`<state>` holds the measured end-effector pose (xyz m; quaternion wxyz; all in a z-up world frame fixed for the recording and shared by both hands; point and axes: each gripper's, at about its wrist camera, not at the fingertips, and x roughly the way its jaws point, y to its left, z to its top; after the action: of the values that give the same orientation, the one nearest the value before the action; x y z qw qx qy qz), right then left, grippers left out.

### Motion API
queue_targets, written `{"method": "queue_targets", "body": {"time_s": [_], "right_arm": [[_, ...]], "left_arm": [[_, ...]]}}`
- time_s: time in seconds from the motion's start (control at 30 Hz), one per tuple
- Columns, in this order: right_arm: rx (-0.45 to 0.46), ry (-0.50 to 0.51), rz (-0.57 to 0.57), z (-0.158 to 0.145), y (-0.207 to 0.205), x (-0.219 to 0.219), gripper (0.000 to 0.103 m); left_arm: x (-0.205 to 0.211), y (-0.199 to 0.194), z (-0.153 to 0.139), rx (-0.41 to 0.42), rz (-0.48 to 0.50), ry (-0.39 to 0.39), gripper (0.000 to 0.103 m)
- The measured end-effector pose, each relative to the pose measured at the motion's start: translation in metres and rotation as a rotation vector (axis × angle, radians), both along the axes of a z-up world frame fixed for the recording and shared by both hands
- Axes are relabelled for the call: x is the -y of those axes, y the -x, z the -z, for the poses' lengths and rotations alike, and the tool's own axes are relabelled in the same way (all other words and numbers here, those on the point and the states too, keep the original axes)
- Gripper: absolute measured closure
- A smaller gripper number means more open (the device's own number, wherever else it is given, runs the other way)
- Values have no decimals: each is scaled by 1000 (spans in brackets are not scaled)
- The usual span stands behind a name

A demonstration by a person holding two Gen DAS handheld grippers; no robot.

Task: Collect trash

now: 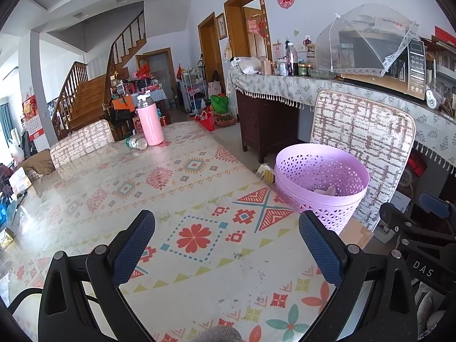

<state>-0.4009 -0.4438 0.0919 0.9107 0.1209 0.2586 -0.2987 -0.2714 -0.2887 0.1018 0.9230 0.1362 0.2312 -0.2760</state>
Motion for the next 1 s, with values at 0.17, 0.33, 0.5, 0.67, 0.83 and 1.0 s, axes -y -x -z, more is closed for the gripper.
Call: {"method": "queue_targets", "body": {"time_s": [0.17, 0.33, 0.5, 0.67, 0.83, 1.0], "right_arm": [[12, 13, -3, -6, 7, -7, 10], [22, 28, 0, -10, 15, -13, 9], [28, 35, 5, -12, 21, -15, 9], [33, 40, 6, -14, 24, -17, 9], [31, 39, 6, -14, 25, -18, 9], [26, 35, 5, -13, 25, -17, 8]], "left_arm": [[-7, 7, -6, 13, 0, 16, 2], [-12, 16, -10, 27, 6, 27, 2], [-15, 22, -12, 39, 12, 31, 2], [-15, 24, -13, 34, 15, 30, 2], [-15, 24, -13, 20, 17, 26, 2], [-10, 19, -9, 2, 18, 4, 2]]}}
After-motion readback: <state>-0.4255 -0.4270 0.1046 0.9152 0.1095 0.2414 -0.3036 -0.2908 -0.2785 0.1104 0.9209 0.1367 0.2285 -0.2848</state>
